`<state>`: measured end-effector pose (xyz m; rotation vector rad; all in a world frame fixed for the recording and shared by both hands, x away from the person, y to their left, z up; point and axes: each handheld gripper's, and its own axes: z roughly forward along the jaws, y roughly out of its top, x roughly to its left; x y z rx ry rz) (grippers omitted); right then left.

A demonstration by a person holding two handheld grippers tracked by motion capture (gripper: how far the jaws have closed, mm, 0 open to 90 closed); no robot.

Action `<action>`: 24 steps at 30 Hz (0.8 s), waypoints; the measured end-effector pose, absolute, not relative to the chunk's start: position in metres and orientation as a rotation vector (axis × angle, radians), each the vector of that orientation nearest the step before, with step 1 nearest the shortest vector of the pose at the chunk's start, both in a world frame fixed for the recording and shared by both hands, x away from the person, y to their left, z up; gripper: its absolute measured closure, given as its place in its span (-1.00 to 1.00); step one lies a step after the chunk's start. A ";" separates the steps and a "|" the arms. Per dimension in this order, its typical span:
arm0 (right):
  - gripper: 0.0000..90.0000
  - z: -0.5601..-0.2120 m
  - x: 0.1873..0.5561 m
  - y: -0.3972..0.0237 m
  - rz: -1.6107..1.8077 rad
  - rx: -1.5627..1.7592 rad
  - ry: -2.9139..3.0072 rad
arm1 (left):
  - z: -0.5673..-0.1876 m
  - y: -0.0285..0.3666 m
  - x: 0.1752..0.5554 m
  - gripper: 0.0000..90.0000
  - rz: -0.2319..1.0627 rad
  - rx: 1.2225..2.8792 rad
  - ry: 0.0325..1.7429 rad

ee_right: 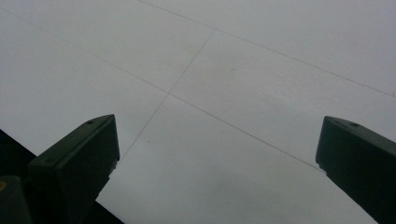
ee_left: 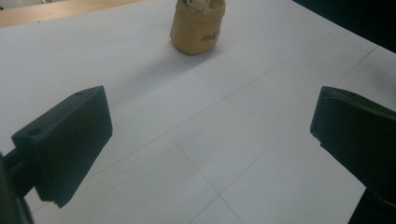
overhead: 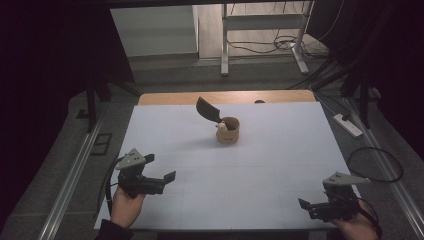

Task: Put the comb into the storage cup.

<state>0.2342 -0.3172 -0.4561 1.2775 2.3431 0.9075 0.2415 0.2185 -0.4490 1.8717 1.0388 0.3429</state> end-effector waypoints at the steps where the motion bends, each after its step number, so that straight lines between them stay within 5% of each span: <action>1: -1.00 -0.456 0.234 -0.317 0.907 1.277 2.343 | -0.450 0.219 0.240 -1.00 0.343 1.875 1.043; 24: -1.00 -0.456 0.234 -0.317 0.895 1.276 2.341 | -0.461 0.237 0.209 -1.00 0.344 1.892 1.129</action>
